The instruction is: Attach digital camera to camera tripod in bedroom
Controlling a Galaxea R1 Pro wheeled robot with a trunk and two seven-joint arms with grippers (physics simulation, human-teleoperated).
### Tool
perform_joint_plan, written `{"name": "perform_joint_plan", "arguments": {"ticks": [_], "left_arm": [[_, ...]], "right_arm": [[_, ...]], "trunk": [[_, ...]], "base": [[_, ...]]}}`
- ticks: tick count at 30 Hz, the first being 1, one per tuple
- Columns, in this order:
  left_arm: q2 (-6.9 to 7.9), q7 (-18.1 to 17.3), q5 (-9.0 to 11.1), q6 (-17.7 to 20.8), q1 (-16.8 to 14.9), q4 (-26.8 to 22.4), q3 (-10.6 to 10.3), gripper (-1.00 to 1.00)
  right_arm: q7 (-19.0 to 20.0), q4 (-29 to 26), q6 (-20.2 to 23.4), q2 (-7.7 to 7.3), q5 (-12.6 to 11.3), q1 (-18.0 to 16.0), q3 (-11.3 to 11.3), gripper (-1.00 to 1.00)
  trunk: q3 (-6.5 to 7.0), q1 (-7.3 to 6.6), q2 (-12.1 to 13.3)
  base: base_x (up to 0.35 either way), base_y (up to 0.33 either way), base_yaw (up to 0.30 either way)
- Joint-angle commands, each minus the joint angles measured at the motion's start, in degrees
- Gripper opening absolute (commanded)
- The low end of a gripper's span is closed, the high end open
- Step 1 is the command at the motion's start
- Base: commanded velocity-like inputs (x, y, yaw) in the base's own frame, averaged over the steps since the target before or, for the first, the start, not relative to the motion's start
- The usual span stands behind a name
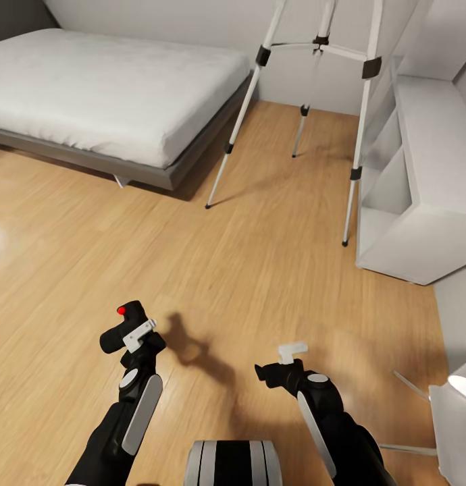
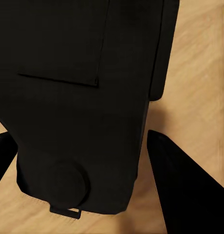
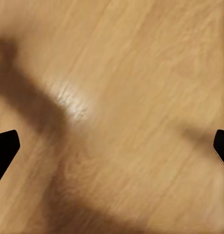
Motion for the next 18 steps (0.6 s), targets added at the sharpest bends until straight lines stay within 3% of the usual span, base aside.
{"name": "perform_joint_plan", "arguments": {"ticks": [1, 8, 9, 10, 18], "left_arm": [[0.01, 0.27, 0.09, 0.32, -0.02, -0.1, -0.07, -1.0], [0.01, 0.27, 0.09, 0.25, -0.02, -0.1, -0.48, -1.0], [0.01, 0.27, 0.09, 0.21, -0.02, -0.1, -0.76, -1.0], [0.06, 0.33, 0.09, 0.07, -0.02, -0.1, -2.43, -1.0], [0.17, 0.45, 0.09, -0.14, -0.02, -0.01, -4.76, -1.0]], "right_arm": [[0.16, -0.08, 0.28, 0.0, 0.01, -0.02, -0.02, 1.0], [0.17, -0.12, 0.24, -0.04, 0.01, -0.02, 0.06, 1.0], [0.17, -0.12, 0.24, -0.04, 0.01, -0.02, 0.07, 1.0], [0.13, 0.04, 0.24, 0.03, 0.01, -0.02, 0.07, 1.0], [0.07, -0.13, 0.16, -0.04, 0.01, -0.02, 0.03, 1.0]], "trunk": [[0.19, -0.03, 0.0], [1.74, -0.21, 0.09], [1.96, -0.24, 0.11], [2.19, -0.26, 0.12], [3.96, -0.47, 0.23]], "base": [[0.0, 0.0, 0.0], [0.0, 0.0, 0.0], [0.0, 0.0, 0.0], [0.0, 0.0, 0.0], [0.0, 0.0, 0.0]]}}
